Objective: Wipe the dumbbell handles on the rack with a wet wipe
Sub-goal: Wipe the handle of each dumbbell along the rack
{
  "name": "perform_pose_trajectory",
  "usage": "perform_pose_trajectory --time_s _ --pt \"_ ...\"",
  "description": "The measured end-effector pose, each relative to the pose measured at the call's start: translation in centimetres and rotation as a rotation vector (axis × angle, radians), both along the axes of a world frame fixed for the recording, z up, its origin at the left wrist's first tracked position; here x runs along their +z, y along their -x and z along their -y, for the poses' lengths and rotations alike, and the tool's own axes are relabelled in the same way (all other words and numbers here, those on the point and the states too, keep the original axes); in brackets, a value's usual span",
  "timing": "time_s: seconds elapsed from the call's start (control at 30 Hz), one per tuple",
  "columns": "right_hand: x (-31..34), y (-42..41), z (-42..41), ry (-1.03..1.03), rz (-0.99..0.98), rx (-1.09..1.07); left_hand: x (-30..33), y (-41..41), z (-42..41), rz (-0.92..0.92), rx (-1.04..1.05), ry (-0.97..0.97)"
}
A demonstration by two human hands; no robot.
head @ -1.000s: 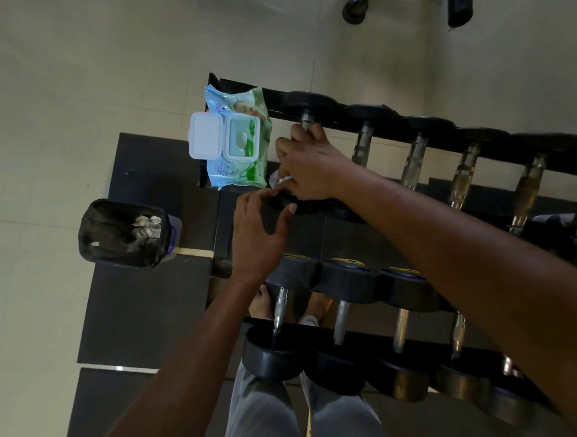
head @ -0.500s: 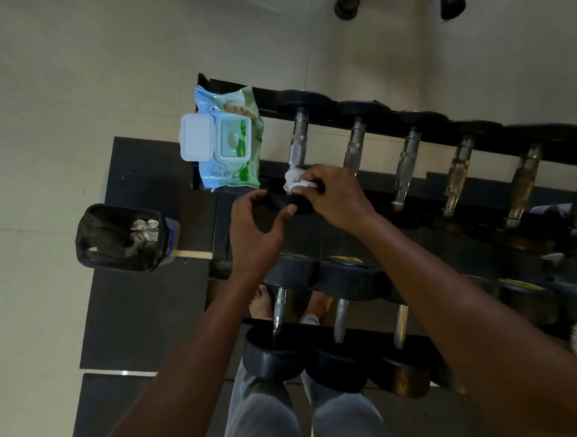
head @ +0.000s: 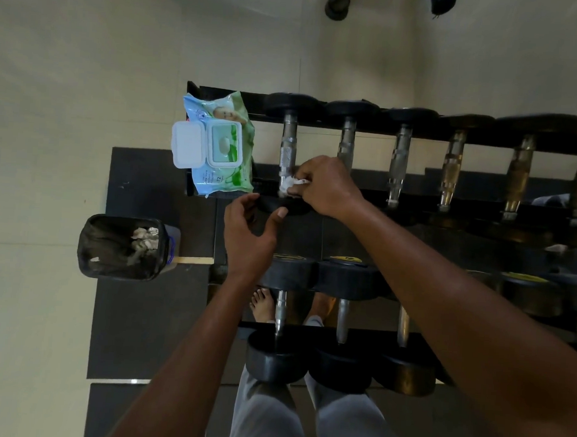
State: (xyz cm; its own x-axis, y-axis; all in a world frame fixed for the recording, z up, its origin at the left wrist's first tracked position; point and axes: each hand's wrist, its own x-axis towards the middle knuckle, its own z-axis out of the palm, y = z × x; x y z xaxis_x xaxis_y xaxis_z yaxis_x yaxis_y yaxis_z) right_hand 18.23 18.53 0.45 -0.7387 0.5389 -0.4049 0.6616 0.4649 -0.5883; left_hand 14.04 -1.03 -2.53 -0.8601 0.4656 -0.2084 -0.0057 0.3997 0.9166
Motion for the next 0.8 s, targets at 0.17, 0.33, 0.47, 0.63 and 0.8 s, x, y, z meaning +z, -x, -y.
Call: perform_pose_trajectory --time_s 0.17,0.33,0.47,0.63,0.8 --pt "-0.3 -1.8 1.3 -0.058 -0.222 0.081 -0.1 0.2 0.2 -0.011 -0.008 -0.004" --pt "-0.4 -1.5 0.1 -0.044 -0.201 0.186 -0.2 0.2 0.2 -0.017 -0.009 -0.003" --pt "-0.4 -0.8 -0.6 -0.203 -0.207 0.249 -0.3 0.2 0.2 -0.015 -0.005 -0.005" --pt "0.6 2.0 -2.6 -0.373 -0.317 0.128 -1.0 0.3 0.4 -0.016 0.008 -0.034" --pt "1.3 4.4 -3.8 -0.522 -0.333 0.041 -1.2 0.1 0.5 -0.009 0.026 -0.057"
